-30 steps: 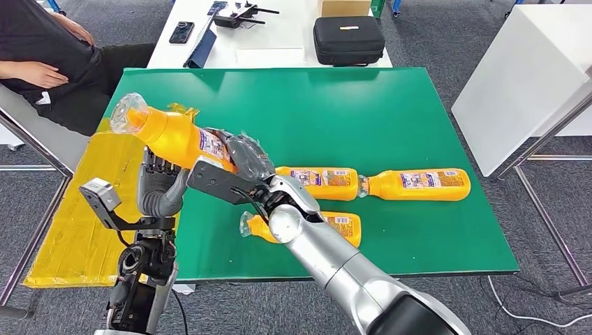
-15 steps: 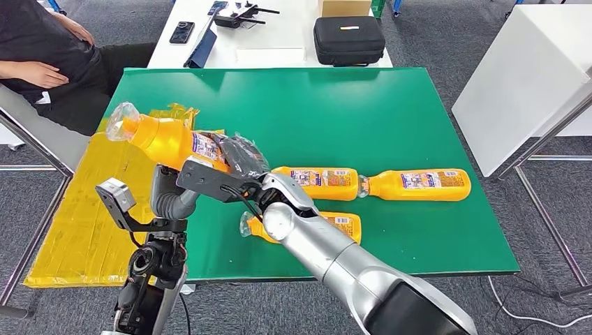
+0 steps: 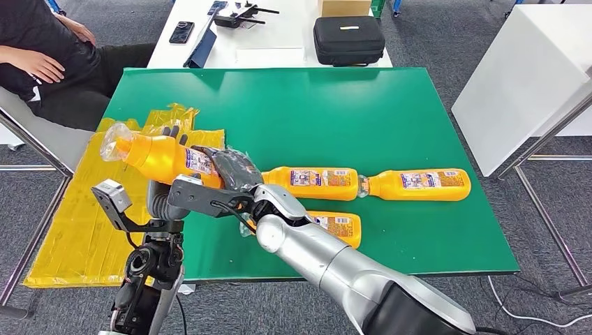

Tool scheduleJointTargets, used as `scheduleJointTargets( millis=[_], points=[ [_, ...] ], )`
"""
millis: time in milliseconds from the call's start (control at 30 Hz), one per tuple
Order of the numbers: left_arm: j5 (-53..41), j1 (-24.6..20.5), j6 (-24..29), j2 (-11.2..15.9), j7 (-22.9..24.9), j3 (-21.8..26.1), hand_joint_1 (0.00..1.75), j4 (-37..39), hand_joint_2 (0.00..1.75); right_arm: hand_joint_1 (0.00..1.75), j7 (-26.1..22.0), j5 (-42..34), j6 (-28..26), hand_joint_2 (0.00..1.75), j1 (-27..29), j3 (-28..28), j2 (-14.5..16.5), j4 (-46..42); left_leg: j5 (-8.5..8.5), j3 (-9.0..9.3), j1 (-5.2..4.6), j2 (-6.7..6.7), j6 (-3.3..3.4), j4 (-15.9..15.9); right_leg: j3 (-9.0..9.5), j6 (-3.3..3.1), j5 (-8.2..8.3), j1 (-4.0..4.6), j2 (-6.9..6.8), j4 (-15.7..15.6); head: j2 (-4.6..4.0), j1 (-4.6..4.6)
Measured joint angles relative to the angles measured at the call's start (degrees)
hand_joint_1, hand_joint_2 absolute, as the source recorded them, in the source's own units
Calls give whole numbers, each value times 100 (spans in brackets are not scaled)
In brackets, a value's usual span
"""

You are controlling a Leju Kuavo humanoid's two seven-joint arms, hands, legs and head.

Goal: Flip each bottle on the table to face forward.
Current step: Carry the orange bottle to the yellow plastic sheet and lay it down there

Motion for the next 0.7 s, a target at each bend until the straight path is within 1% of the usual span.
scheduleJointTargets(
  millis=[100,233,367,700],
  points=[
    [16,65,104,14,-20,16,0,4,175,175,150,267,-5,175,-7,256,3,-5,0,0,0,2,0,0,0,0,0,0,1,0,0,-2],
    [54,268,148,18,-19,87,174,-5,175,175,430,796,-70,175,25,689,4,-89,-1,0,0,3,-1,0,-6,-1,-1,0,1,-1,0,-2],
    [57,366,103,17,9,145,175,-22,175,175,511,967,-74,175,37,832,4,-125,-1,-2,0,4,-1,0,-7,-2,-1,0,2,-1,0,-2],
    [57,452,44,8,15,233,175,-78,175,175,417,1059,-52,175,83,823,4,-125,0,-1,0,7,-1,0,-7,-2,0,0,2,-1,0,-2]
  ],
)
